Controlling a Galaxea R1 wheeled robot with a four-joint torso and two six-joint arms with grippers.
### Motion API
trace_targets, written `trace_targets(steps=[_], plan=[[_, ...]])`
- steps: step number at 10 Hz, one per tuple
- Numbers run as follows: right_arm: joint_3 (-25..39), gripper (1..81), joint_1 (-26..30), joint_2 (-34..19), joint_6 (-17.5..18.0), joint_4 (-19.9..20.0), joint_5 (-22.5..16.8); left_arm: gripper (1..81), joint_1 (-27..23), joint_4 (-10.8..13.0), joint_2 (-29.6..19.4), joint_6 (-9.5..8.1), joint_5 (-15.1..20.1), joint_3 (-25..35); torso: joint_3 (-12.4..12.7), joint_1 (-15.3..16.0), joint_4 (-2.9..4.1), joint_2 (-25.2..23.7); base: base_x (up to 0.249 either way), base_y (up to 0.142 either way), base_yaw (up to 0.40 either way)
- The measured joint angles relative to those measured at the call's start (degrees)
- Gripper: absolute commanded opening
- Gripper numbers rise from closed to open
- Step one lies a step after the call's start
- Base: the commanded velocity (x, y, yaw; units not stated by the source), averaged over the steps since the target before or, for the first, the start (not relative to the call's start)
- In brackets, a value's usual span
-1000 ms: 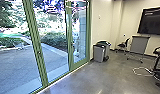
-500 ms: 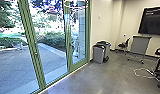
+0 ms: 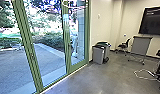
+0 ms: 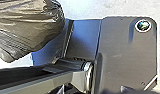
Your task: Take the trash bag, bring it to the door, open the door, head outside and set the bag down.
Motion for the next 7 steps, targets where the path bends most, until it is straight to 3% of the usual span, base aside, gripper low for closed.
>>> trace_targets(steps=[7], plan=[[-0.5, 81.1, -0.09, 0.17, 0.02, -0.05, 0.18, 1.0, 0.04, 0.0, 0.16, 0.0, 0.18, 0.02, 0.02, -0.05, 0.0, -0.02, 0.162, 0.0, 0.0]])
